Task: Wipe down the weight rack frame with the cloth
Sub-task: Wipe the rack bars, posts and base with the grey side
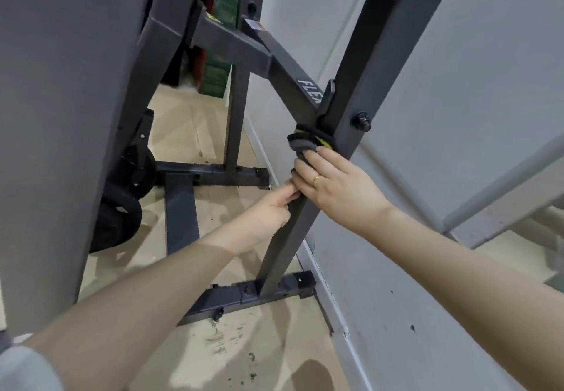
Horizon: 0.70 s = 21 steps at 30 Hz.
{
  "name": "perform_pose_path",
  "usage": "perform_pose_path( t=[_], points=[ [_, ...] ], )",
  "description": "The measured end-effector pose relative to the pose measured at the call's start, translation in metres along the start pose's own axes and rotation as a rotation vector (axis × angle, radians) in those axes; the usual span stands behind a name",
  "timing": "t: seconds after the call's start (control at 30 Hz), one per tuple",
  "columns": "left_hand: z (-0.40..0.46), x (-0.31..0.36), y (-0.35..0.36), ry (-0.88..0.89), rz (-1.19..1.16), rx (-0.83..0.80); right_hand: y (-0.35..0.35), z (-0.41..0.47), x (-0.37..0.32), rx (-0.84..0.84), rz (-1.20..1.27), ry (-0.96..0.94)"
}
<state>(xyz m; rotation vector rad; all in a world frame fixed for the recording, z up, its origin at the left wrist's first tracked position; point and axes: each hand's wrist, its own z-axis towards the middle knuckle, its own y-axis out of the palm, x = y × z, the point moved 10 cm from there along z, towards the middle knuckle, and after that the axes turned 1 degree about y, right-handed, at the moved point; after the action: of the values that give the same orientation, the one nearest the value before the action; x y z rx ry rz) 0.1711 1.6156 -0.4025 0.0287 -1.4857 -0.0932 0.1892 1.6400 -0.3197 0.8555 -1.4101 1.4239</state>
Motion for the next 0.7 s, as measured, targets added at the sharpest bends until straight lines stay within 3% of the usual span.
perform_pose_path(
  t=[0.07, 0.2, 0.43, 0.7],
  points=[
    [-0.001, 0.001, -0.002, -0.012, 0.006, -0.015, -0.004, 0.005, 0.002, 0.021, 0.033, -0.066],
    [0.000, 0.004, -0.009, -0.010, 0.070, -0.019, -0.030, 0.023, 0.061, 0.141, 0.007, 0.059],
    [0.003, 0.003, -0.017, 0.018, 0.245, -0.044, -0.006, 0.016, 0.020, 0.066, 0.132, -0.013],
    [0.011, 0.090, -0.065, 0.054, 0.194, 0.328, -0.049, 0.031, 0.096, 0.249, 0.202, 0.043]
  ],
)
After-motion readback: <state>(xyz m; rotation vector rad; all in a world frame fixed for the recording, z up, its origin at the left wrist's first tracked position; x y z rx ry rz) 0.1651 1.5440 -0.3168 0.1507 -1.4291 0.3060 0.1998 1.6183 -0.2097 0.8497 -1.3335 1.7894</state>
